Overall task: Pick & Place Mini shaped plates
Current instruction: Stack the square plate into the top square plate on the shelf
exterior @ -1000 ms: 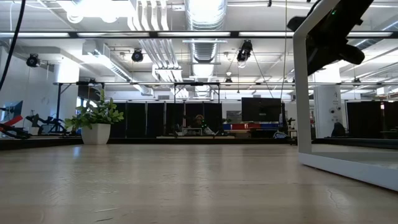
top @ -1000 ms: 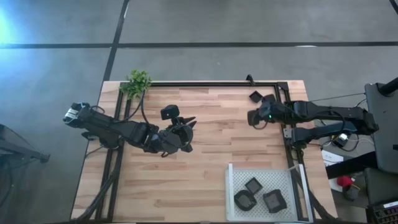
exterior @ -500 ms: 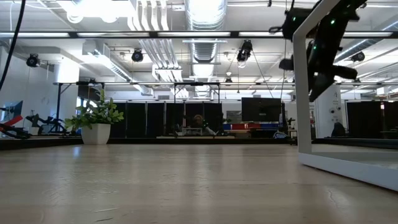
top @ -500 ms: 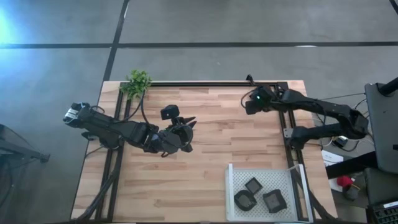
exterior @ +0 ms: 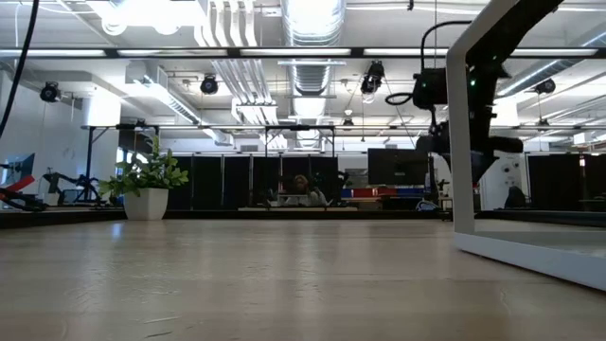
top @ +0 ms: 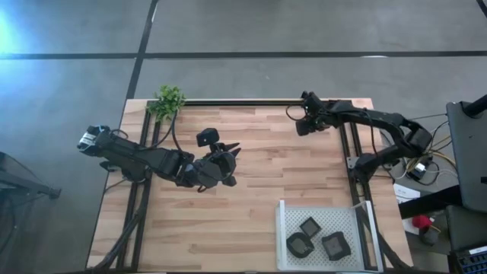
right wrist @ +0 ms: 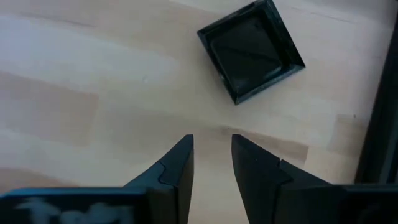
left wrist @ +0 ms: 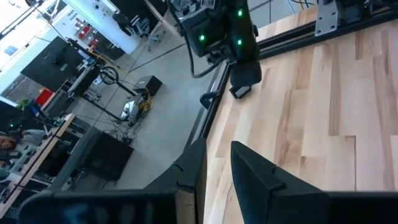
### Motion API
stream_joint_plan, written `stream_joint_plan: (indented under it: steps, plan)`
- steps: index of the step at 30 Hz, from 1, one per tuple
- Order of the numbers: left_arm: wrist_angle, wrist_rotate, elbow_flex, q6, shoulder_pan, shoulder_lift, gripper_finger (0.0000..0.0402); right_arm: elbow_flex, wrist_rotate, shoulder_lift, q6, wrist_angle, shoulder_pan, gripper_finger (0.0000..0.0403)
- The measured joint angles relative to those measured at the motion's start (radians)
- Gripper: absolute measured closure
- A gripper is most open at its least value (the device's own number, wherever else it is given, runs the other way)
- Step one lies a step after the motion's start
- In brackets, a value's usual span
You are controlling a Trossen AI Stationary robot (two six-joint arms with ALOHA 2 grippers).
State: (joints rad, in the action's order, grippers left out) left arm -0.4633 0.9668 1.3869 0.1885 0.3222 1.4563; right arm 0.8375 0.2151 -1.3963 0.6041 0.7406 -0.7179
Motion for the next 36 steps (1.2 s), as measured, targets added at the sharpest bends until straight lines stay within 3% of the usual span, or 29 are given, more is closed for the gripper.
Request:
stream_joint_plan:
  steps: [10,36]
  plan:
    - [0.0,0.0,0.0,-0.022,-0.002,0.0,0.0328,0.0,-0.014,-0.109,-0.065,-0.132,-0.067,0.0301]
    - [0.0,0.0,0.0,-0.061,-0.008,0.0,0.0328,0.01,0.0,-0.253,-0.236,-0.208,-0.106,0.0302]
